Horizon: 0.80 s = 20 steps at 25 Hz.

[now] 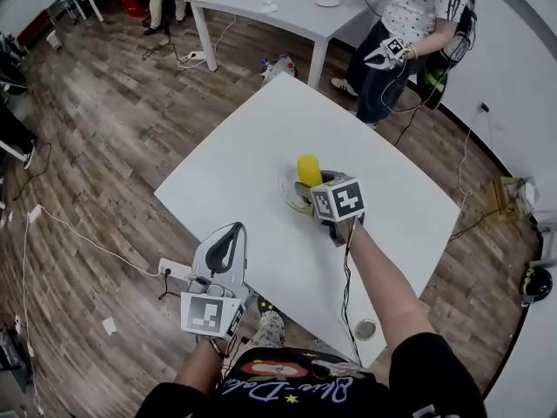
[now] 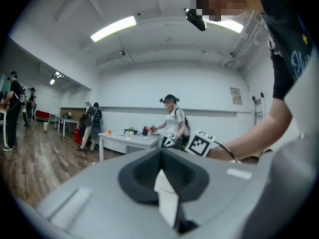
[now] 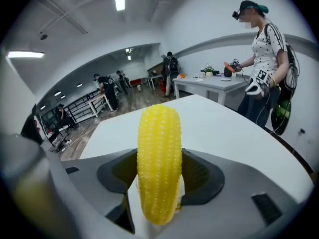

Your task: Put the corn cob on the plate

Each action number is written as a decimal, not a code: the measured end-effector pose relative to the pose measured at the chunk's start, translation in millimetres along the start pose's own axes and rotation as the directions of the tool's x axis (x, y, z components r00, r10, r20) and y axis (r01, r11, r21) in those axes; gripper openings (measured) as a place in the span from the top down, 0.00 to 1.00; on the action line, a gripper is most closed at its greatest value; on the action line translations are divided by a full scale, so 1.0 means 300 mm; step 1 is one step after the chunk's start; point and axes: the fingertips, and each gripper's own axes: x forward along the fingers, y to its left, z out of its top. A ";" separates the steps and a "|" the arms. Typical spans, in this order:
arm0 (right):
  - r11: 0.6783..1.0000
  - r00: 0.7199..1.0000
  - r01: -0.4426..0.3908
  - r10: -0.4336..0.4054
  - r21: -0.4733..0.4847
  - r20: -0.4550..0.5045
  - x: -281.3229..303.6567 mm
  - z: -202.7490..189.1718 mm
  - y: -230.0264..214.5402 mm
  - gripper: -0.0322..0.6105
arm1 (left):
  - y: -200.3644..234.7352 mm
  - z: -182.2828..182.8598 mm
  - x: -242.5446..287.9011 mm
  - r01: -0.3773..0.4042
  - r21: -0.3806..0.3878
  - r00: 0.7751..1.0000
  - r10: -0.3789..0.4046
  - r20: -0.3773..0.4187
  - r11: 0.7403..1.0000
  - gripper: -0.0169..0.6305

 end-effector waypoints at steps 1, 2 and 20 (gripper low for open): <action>1.000 1.000 0.003 -0.003 -0.003 -0.031 0.021 -0.010 -0.006 0.55 | 0.017 -0.004 -0.003 -0.004 -0.006 1.000 0.004 -0.002 1.000 0.97; 1.000 0.998 0.005 -0.006 -0.004 -0.056 0.039 -0.019 -0.010 0.55 | 0.033 -0.011 -0.006 -0.008 -0.011 1.000 0.008 -0.006 1.000 0.97; 0.994 0.995 0.063 -0.069 -0.084 -0.070 0.151 -0.069 -0.034 0.54 | 0.118 -0.043 -0.019 -0.007 -0.038 0.999 0.006 -0.038 0.999 0.97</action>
